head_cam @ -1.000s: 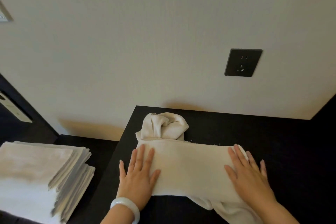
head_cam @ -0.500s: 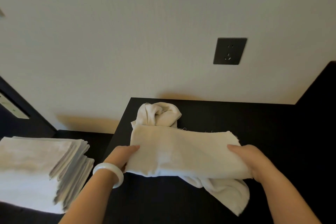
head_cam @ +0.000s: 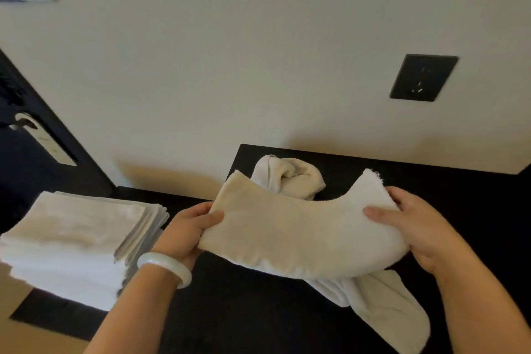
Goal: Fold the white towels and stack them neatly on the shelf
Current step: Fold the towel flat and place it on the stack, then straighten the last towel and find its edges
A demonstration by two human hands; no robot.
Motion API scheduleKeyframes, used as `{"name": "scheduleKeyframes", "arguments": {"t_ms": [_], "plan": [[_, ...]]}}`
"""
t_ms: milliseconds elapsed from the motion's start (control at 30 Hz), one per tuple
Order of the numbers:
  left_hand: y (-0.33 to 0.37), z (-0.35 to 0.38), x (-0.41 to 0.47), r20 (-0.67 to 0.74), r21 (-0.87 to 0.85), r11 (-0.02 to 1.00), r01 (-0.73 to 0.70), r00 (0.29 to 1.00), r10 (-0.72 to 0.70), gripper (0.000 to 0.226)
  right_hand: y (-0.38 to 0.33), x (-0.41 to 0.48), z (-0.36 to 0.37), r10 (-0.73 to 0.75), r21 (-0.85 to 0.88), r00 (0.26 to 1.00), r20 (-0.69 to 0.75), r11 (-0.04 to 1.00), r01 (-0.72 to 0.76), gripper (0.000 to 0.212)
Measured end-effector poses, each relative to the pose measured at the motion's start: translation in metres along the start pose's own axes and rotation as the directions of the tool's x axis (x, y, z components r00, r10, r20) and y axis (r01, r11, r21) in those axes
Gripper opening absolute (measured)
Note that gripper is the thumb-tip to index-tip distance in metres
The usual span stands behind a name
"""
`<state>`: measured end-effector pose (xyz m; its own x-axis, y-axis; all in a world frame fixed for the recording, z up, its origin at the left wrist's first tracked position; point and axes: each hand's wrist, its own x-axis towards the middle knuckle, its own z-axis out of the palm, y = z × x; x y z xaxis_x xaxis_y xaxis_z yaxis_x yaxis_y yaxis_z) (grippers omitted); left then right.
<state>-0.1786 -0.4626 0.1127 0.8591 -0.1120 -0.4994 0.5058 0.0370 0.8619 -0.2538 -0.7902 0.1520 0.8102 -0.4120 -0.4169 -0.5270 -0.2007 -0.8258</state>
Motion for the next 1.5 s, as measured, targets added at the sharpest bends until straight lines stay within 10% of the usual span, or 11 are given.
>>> {"name": "scheduleKeyframes", "arguments": {"t_ms": [533,1000,1300,1500], "plan": [[0.053,-0.328,0.038,-0.032,0.005,0.999,-0.053,0.998,0.053,0.018,-0.118,-0.074,0.29,-0.047,0.204,0.995,0.085,0.979,0.029,0.026],[0.071,-0.536,0.144,-0.197,0.483,0.876,0.0,0.974,0.109,0.012,-0.101,0.002,0.553,0.007,0.416,0.973,0.232,0.903,-0.105,0.039],[-0.011,-0.585,0.216,-0.362,0.579,0.767,0.275,0.93,-0.06,0.028,-0.04,0.026,0.604,0.218,0.156,0.976,0.027,0.963,-0.22,0.045],[0.002,-0.579,0.219,-0.362,0.63,0.746,0.217,0.932,0.034,0.017,-0.052,0.033,0.601,-0.037,-0.025,0.995,-0.089,0.999,0.035,0.012]]}}
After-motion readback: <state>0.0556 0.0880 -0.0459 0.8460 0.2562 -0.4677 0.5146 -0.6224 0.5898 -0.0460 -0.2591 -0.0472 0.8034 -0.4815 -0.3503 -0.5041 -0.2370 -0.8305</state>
